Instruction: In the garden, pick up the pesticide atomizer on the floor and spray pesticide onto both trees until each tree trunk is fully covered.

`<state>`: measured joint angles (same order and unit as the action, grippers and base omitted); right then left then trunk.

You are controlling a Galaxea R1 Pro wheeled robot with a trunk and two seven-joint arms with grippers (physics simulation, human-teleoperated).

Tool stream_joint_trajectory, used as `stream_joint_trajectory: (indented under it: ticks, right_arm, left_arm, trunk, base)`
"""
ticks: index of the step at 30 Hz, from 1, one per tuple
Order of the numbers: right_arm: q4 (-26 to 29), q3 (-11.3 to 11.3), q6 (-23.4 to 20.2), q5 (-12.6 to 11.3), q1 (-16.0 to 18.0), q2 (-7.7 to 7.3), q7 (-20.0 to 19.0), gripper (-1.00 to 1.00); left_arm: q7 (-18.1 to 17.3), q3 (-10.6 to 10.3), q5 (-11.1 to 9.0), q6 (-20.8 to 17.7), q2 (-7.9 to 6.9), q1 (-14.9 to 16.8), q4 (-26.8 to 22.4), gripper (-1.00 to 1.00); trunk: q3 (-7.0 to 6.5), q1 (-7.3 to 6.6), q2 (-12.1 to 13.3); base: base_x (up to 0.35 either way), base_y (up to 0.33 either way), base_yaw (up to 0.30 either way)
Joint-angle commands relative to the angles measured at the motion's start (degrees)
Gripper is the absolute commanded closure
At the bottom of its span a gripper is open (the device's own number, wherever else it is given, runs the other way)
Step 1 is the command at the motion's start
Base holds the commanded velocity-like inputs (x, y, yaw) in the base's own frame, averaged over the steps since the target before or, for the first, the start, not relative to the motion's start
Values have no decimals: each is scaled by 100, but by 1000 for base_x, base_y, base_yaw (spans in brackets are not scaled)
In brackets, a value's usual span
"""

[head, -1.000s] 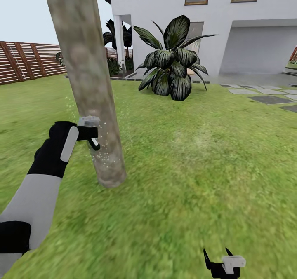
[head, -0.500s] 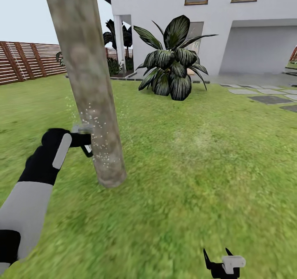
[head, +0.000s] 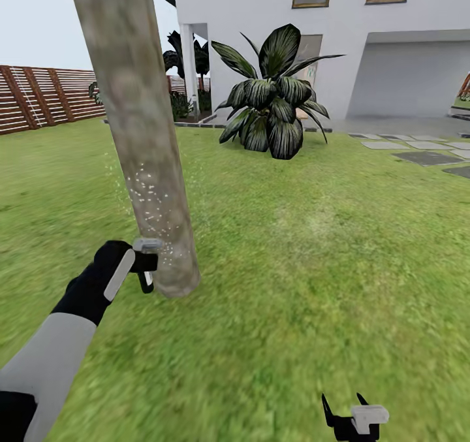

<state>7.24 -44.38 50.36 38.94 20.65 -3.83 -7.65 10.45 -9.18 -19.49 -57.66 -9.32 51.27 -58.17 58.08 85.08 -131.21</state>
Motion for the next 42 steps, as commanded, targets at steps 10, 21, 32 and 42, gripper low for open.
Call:
stream_joint_trajectory:
  ticks: [10, 21, 32, 42]
  right_arm:
    - [-1, 0, 0, 0, 0, 1, 0, -100]
    - [-3, 0, 0, 0, 0, 3, 0, -100]
    - [-3, 0, 0, 0, 0, 5, 0, -100]
    - [-3, 0, 0, 0, 0, 4, 0, -100]
  left_arm:
    - [309, 48, 4, 2597, 261, -502, 1776, 100]
    - [1137, 56, -5, 4066, 407, -729, 2572, 100]
    - [1143, 48, -4, 4078, 402, -794, 2565, 100]
    - [1140, 50, -3, 4078, 395, -794, 2565, 100]
  trunk:
    - [0, 0, 0]
    - [0, 0, 0]
    - [0, 0, 0]
    - [0, 0, 0]
  base:
    - [0, -228, 0]
    - [0, -273, 0]
    - [0, -274, 118]
    - [144, -254, 231]
